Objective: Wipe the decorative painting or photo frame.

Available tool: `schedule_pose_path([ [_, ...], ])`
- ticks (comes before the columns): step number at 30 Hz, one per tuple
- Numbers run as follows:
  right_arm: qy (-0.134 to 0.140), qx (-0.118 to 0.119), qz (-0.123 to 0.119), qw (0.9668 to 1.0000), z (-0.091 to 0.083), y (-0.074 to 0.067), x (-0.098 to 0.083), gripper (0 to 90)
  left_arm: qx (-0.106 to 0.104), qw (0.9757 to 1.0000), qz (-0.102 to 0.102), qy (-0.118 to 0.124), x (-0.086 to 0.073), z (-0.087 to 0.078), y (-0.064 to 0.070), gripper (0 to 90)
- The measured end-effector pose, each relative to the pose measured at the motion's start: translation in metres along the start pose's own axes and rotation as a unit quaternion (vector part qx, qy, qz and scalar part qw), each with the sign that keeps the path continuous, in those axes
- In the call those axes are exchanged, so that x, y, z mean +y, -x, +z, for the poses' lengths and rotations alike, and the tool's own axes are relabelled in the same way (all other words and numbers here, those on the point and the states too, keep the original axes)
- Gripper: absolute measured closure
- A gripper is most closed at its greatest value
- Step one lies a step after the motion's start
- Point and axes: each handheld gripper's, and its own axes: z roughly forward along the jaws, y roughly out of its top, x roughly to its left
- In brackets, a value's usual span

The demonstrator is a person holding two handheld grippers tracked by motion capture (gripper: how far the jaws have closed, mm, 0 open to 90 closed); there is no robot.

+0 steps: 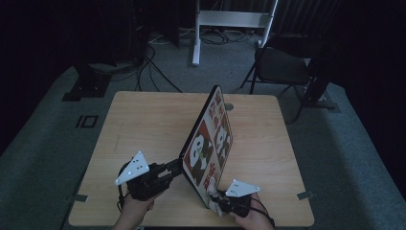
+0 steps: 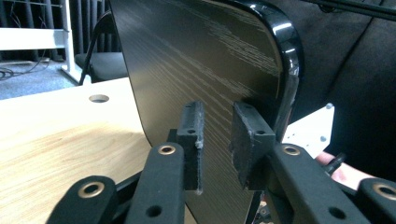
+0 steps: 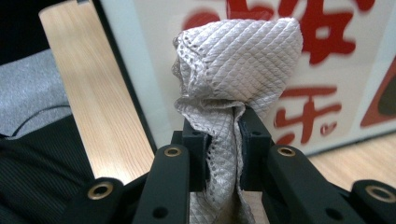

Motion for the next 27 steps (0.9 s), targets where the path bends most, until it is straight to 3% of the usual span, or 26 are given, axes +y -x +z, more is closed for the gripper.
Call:
schedule_pose_path([
  [12,-0.047,-0.020,0.002,0.9987,0.011,0.011,-0.019,76.7,-0.005,1.0000,-0.001,-0.003,-0.001,0.001,0.000,72.7],
  [16,-0.054,-0.024,0.015,0.9981,0.010,0.015,-0.023,77.0,-0.012,0.9999,0.004,-0.005,-0.001,0.001,0.002,72.0],
  [19,-0.035,-0.022,0.020,0.9989,0.002,0.017,-0.016,77.1,-0.018,0.9998,0.008,-0.008,0.000,0.003,0.003,71.4],
  [23,0.013,-0.029,0.018,0.9993,-0.020,0.016,0.007,77.1,-0.022,0.9997,0.010,-0.010,-0.001,0.004,0.004,69.6],
  [24,0.013,-0.029,0.018,0.9993,-0.020,0.016,0.007,77.1,-0.022,0.9997,0.010,-0.010,-0.001,0.004,0.004,69.6],
  [25,0.039,-0.032,0.008,0.9987,-0.032,0.014,0.021,77.0,-0.025,0.9996,0.009,-0.012,-0.001,0.005,0.005,69.6],
  [26,0.039,-0.032,0.008,0.9987,-0.032,0.014,0.021,77.0,-0.025,0.9996,0.009,-0.012,-0.001,0.005,0.005,69.6],
  [27,0.067,-0.028,0.004,0.9974,-0.045,0.010,0.035,77.1,-0.026,0.9995,0.010,-0.013,-0.001,0.006,0.005,69.6],
])
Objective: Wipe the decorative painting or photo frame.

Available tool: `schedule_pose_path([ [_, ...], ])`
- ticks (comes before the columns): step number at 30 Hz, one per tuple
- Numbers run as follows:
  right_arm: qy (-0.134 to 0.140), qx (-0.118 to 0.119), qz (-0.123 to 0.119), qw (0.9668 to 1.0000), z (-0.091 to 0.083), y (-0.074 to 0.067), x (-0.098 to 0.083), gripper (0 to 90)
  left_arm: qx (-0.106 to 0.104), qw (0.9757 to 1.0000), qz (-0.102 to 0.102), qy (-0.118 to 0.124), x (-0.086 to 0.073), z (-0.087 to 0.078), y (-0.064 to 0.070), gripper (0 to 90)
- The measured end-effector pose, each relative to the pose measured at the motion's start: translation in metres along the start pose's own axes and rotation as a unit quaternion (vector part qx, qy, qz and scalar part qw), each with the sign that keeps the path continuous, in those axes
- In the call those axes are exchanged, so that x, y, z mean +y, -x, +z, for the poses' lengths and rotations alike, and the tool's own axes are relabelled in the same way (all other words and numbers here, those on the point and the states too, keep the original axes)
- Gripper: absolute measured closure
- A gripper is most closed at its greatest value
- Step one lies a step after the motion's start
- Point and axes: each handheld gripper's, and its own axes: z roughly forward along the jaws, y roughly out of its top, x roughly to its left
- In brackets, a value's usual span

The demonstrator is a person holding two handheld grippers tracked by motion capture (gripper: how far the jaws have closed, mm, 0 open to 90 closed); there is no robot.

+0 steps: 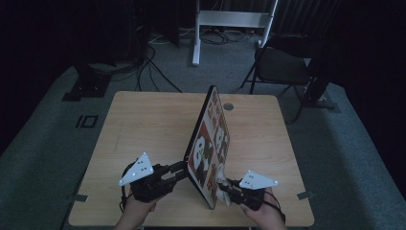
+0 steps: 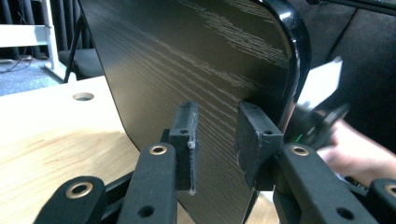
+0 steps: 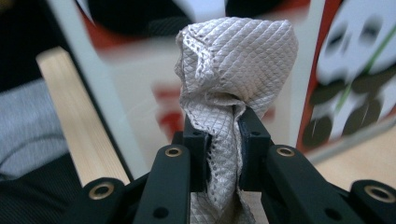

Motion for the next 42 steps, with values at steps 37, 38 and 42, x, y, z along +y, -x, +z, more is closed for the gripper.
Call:
schedule_pose_path([
  [37,0.146,0.054,-0.111,0.9816,-0.035,-0.070,0.098,70.5,-0.022,0.9995,0.020,-0.010,0.003,0.007,0.013,67.7],
  [38,0.146,0.054,-0.111,0.9816,-0.035,-0.070,0.098,70.5,-0.022,0.9995,0.020,-0.010,0.003,0.007,0.013,67.7],
  [42,0.134,0.046,-0.115,0.9832,-0.031,-0.071,0.092,69.4,-0.021,0.9995,0.020,-0.011,0.004,0.007,0.013,67.8],
])
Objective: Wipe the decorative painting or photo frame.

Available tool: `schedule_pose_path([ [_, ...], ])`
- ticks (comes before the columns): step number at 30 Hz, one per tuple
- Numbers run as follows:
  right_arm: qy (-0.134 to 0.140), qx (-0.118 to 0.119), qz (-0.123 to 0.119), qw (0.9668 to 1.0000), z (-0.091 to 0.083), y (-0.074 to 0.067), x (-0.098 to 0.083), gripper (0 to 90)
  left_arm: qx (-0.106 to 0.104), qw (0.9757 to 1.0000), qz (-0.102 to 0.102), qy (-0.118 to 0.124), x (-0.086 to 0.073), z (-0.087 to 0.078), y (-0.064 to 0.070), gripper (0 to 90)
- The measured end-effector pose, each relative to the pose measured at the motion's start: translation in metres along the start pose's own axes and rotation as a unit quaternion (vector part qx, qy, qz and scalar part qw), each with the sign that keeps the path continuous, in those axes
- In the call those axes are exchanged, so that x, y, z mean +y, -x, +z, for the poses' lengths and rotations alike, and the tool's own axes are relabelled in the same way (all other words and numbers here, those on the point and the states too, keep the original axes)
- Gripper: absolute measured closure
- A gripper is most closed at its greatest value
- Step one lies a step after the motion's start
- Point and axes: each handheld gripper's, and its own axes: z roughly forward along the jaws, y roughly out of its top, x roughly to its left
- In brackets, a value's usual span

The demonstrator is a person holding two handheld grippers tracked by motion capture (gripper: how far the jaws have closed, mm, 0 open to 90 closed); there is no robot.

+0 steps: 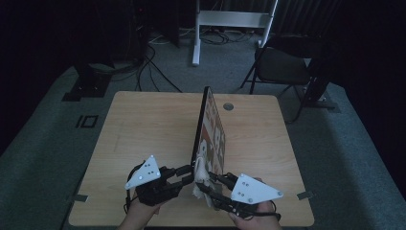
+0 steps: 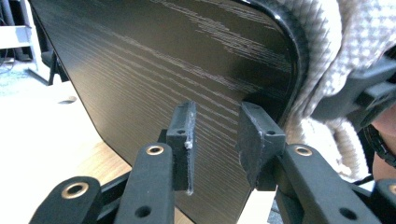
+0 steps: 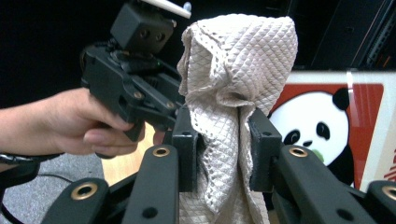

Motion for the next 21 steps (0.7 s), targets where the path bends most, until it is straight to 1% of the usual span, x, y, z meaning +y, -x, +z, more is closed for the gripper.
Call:
schedule_pose_path([
  [8,-0.025,-0.003,0.009,0.9997,0.001,-0.001,-0.017,69.0,0.000,1.0000,0.000,-0.002,0.000,-0.001,0.000,68.0],
  [12,-0.039,-0.003,0.019,0.9991,0.001,0.000,-0.027,69.0,0.000,1.0000,-0.003,-0.001,-0.001,-0.001,-0.001,68.0],
  [17,-0.052,-0.005,0.022,0.9984,0.000,0.000,-0.037,69.0,-0.002,1.0000,-0.001,-0.004,-0.001,0.000,-0.001,68.0],
  [21,-0.062,-0.009,0.030,0.9976,-0.001,0.001,-0.045,69.0,-0.003,1.0000,-0.001,-0.004,-0.001,0.001,0.000,68.0],
])
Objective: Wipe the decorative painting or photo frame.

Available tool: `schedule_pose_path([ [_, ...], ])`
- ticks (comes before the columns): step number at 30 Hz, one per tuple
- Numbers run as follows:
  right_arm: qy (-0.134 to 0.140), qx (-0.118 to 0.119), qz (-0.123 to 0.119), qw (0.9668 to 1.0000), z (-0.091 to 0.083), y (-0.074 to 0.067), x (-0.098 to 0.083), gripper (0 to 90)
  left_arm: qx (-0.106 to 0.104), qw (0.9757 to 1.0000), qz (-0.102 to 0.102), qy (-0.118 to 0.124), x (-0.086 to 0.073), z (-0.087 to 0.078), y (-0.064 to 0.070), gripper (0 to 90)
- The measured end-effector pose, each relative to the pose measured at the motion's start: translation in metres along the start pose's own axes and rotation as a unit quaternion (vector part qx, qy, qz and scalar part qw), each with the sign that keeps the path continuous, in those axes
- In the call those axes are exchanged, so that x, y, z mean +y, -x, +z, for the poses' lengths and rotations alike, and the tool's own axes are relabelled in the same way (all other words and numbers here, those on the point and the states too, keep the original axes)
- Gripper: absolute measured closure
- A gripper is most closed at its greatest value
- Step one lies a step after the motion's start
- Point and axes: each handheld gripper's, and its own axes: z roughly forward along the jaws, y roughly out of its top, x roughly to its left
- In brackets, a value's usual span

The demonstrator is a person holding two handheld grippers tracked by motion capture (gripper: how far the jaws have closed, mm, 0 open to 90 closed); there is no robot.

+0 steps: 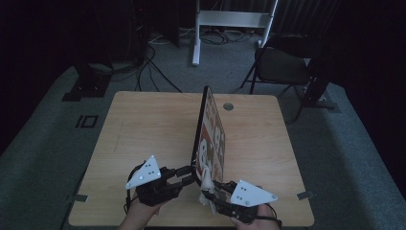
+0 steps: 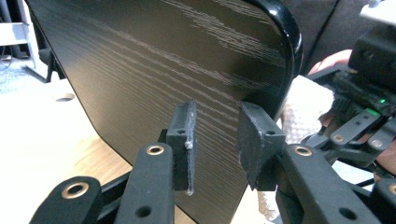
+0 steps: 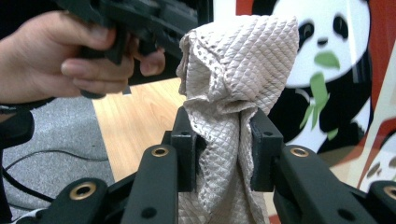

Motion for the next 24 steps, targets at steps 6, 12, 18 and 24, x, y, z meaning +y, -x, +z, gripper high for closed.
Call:
schedule_pose_path([
  [6,-0.013,-0.002,0.008,0.9999,0.000,0.001,-0.012,69.0,-0.001,1.0000,0.000,0.000,0.000,0.000,0.000,67.8],
  [12,-0.032,-0.007,0.022,0.9992,0.001,0.001,-0.029,69.1,-0.003,1.0000,-0.002,0.000,0.000,0.000,0.000,67.8],
  [18,-0.062,-0.011,0.040,0.9972,0.003,0.002,-0.052,69.1,-0.005,1.0000,-0.001,-0.001,-0.001,0.001,0.001,67.7],
  [24,-0.075,-0.017,0.050,0.9958,0.004,0.002,-0.065,69.1,-0.005,1.0000,-0.001,-0.001,-0.001,0.001,0.000,67.3],
])
